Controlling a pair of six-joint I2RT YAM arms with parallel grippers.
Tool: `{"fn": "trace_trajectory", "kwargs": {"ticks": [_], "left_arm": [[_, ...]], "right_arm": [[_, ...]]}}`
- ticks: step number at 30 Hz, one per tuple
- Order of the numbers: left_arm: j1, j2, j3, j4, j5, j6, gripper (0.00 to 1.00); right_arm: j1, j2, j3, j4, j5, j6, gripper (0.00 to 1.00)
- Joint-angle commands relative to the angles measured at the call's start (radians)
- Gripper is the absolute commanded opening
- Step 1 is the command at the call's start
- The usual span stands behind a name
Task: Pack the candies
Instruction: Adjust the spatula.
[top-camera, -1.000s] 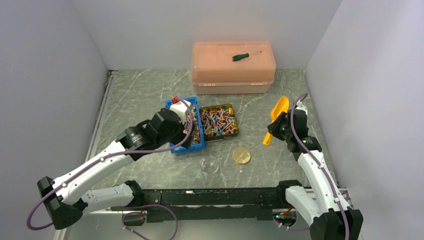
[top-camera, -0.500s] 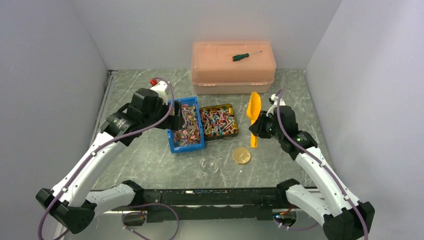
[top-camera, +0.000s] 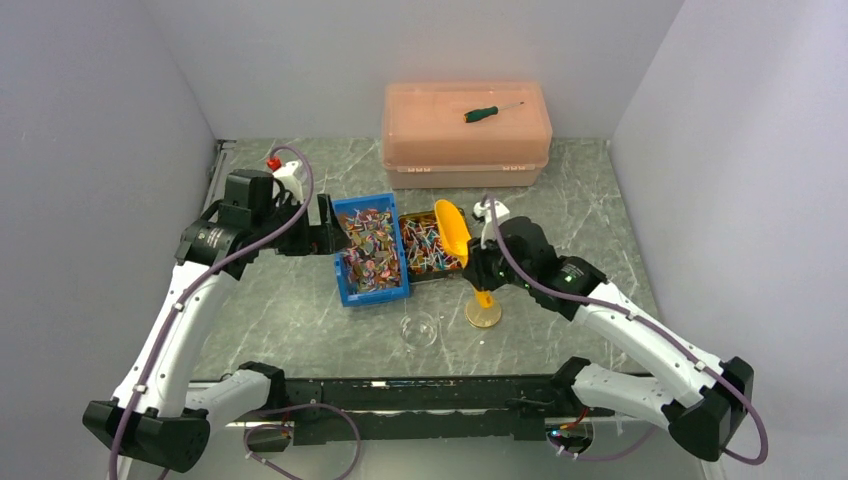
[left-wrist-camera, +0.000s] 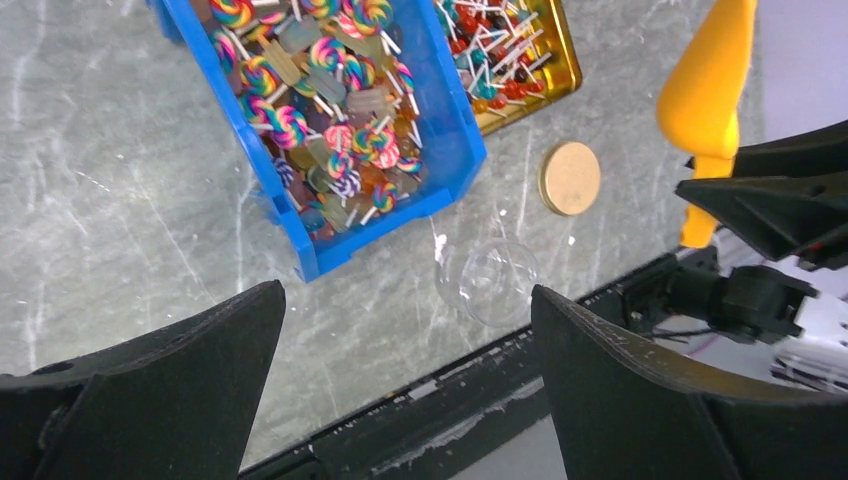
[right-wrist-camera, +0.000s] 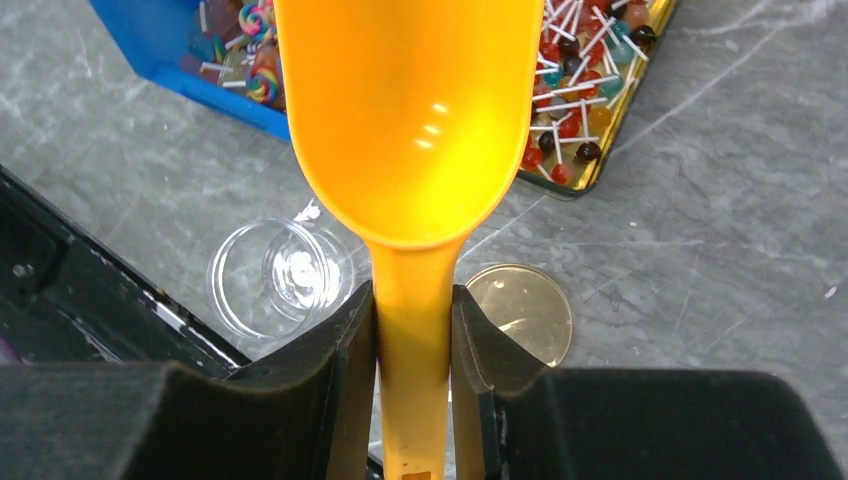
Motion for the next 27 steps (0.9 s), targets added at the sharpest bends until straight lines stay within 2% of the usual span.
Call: {"fn": "trace_trajectory", "kwargs": {"ticks": [1, 7, 12, 19, 27], "left_arm": [[0.06, -0.006, 0.022, -0.04, 0.197, 0.028, 0.99], [0.115, -0.005, 0.019, -0.053, 0.355, 0.028, 1.0], [0.118, 0.004, -0.007, -0.043, 0.486, 0.02, 0.99], [0.118, -0.001, -0.067, -0.028, 0.576, 0.031, 0.99], [0.117, -0.021, -0.116, -0.014, 0.616, 0.03, 0.99]], "right_arm": [[0.101, 0.033, 0.071, -0.021, 0.109, -0.086, 0.0], [0.264, 0.069, 0.088, -0.009, 0.233, -0.17, 0.0], [0.363, 0.117, 0.136, -0.027, 0.267, -0.24, 0.0], [0.47, 0.179, 0.213, -0.055, 0.312, -0.337, 0.0], [0.582, 0.232, 0.297, -0.099, 0.376, -0.428, 0.0]]}}
